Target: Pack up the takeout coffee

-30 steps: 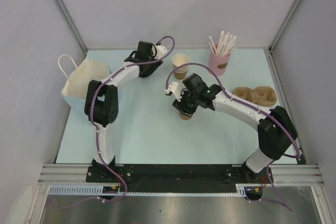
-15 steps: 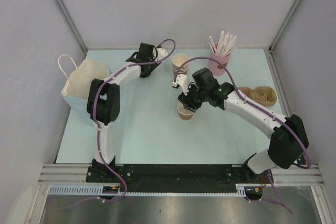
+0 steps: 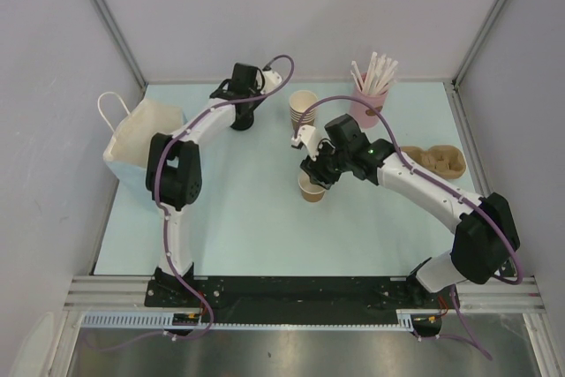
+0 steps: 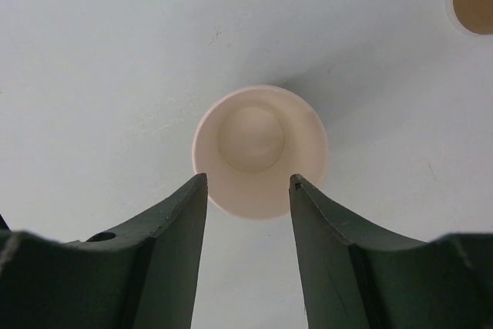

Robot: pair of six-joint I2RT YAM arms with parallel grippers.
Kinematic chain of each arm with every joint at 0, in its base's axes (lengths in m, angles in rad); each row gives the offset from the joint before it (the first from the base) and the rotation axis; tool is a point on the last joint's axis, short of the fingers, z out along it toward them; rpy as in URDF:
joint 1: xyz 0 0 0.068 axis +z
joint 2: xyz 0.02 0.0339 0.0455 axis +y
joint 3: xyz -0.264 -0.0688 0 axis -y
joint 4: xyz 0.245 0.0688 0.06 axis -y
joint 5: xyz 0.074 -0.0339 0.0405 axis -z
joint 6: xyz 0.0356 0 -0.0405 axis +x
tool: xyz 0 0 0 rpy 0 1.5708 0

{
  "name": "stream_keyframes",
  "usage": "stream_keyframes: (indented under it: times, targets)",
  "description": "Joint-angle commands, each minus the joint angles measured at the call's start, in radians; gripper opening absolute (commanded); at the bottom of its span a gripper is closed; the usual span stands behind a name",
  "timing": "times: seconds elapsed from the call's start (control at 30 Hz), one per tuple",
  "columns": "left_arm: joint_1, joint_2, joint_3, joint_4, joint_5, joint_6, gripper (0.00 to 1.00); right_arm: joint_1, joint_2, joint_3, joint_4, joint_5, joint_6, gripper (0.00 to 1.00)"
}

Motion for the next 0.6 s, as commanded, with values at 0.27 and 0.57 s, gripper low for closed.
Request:
stream_keyframes:
  times: [0.27, 0.57]
  targets:
    - [0.008, -0.199, 0.057, -0.089, 0.033, -0.092, 0.0, -0.061, -0.08, -0.002, 0.049, -0.047, 0.022, 0.52]
    - [0.01, -0.443, 0.095, -0.287, 0.444, -0.22, 0.0, -0.198, -0.179, 0.0, 0.158, -0.214, 0.167, 0.76]
